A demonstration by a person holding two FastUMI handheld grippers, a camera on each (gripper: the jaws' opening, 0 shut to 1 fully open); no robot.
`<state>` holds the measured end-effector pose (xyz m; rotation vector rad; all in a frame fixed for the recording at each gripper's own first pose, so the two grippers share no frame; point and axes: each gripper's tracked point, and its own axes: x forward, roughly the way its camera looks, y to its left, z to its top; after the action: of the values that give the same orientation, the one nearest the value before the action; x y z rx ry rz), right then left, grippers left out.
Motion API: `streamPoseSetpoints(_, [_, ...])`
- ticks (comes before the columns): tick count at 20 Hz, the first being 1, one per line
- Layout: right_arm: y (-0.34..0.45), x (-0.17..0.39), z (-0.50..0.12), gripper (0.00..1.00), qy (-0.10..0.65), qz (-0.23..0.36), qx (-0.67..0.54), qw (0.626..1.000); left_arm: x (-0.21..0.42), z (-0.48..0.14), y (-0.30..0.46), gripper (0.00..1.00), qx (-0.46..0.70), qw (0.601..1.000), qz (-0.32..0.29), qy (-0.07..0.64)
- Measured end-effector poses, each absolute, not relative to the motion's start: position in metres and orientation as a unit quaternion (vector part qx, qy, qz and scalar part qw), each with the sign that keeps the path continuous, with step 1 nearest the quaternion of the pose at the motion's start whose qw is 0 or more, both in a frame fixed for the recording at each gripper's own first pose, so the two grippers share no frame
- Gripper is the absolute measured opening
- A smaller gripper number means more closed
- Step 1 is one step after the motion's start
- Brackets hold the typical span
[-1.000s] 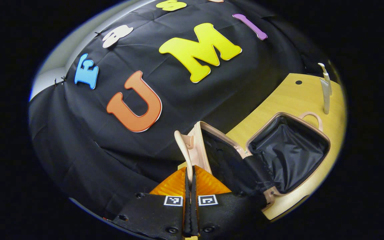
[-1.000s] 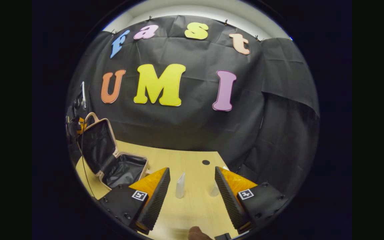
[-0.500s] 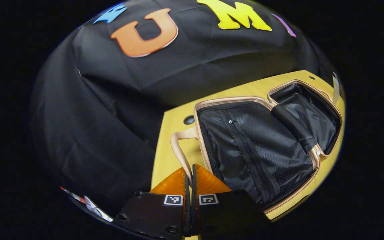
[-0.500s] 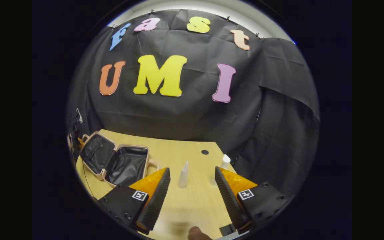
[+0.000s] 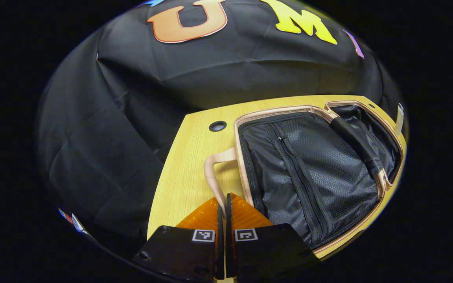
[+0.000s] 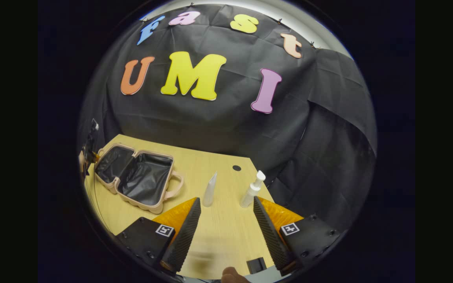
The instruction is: First open the suitcase, pack the skin care products into it, and then close the suitcase.
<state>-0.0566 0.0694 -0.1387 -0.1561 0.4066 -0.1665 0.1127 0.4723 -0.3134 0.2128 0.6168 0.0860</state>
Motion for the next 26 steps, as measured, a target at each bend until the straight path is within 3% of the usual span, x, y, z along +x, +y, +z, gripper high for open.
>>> streamPoseSetpoints(2, [0.071,-0.06,-0.14,0.8,0.204,-0.078,-0.077,0.973,0.112,-0.315,0.471,0.06,0.1,0.945,0.05,0.308])
streamPoseSetpoints(4, [0.069,-0.061,-0.143,0.8,0.202,-0.076,-0.077,0.973,0.102,-0.313,0.477,0.15,0.096,0.945,0.066,0.306])
streamPoseSetpoints(9, [0.061,-0.057,-0.156,0.8,0.207,-0.049,-0.07,0.975,0.069,-0.299,0.498,0.99,0.083,0.937,0.13,0.313])
streamPoseSetpoints(13, [0.039,-0.047,-0.162,0.8,0.198,-0.019,-0.066,0.978,0.047,-0.263,0.462,0.98,0.076,0.945,0.133,0.288])
streamPoseSetpoints(18, [-0.003,-0.022,-0.169,0.8,0.186,0.019,-0.074,0.98,0.043,-0.221,0.355,0.98,0.083,0.958,0.093,0.257])
streamPoseSetpoints(26, [-0.083,0.013,-0.185,0.8,0.194,0.055,-0.062,0.978,0.059,-0.229,0.097,0.98,0.072,0.961,-0.061,0.261])
